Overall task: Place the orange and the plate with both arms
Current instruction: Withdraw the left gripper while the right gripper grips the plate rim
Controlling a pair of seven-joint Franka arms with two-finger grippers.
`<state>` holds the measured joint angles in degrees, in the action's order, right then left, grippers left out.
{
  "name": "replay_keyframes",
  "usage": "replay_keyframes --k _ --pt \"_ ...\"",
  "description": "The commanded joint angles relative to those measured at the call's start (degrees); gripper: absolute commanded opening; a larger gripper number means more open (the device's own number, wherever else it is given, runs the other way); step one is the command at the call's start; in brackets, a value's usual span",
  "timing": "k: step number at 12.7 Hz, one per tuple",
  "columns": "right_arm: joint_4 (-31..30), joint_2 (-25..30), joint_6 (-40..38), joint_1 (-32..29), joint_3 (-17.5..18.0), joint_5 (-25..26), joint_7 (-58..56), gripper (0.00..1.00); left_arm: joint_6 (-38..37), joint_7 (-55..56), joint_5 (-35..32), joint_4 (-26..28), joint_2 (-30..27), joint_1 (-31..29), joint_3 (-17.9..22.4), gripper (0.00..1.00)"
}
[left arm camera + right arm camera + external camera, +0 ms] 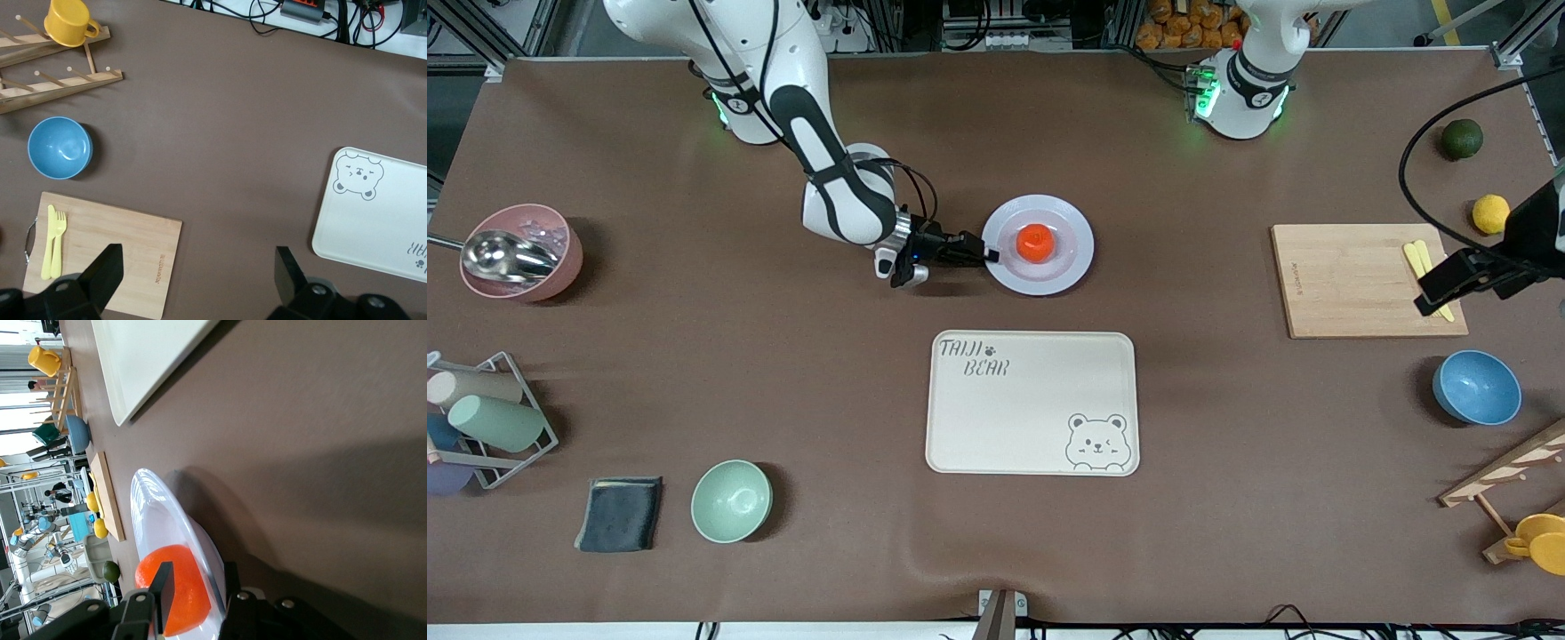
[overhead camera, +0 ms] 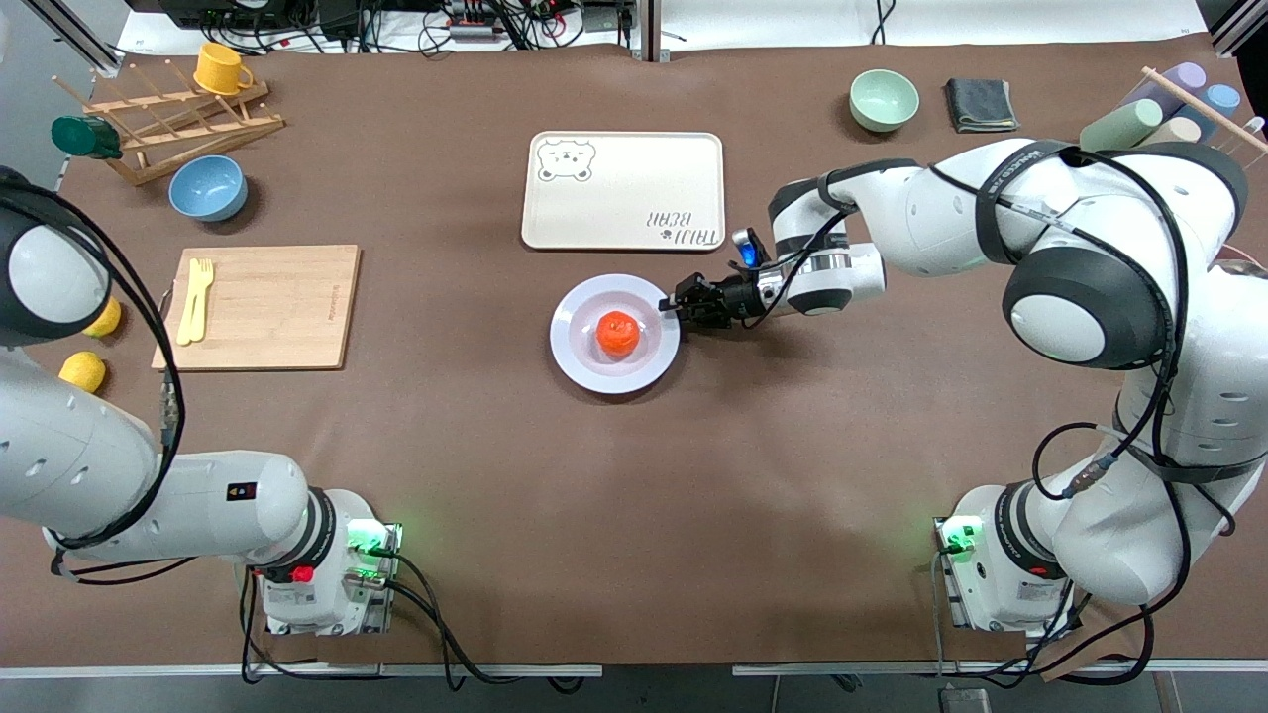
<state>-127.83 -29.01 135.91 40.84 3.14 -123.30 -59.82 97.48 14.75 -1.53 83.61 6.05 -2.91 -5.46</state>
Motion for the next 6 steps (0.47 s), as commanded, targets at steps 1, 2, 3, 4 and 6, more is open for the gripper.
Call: replay_keyframes --k 1,2,3,4,6 --pt "0.74 -0.70 0.50 1.35 -0.33 -2.12 -1.18 0.26 -0.45 -2.09 2.31 4.27 -3.40 4.99 5.96 1.00" --pt "0.74 -0.70 0.50 1.35 -0.33 -2.12 -1.18 0.09 -0.37 -2.18 3.63 4.98 -3.85 6.58 7.73 1.00" --pt "0.74 -0.70 0.41 1.26 -0.33 -2.12 -1.18 0.00 -0.10 -2.62 3.73 5.94 -4.99 8.69 10.01 1.00" --pt "0.74 -0.70 0.41 1.26 -0.33 -2.12 -1.09 0.00 0.51 -2.97 3.47 7.17 -5.78 10.71 11.94 1.00" --pt "0.92 -0.61 0.06 0.65 -0.33 -2.91 -0.65 0.00 0.95 -3.06 3.12 9.11 -7.45 12.39 13.37 1.00"
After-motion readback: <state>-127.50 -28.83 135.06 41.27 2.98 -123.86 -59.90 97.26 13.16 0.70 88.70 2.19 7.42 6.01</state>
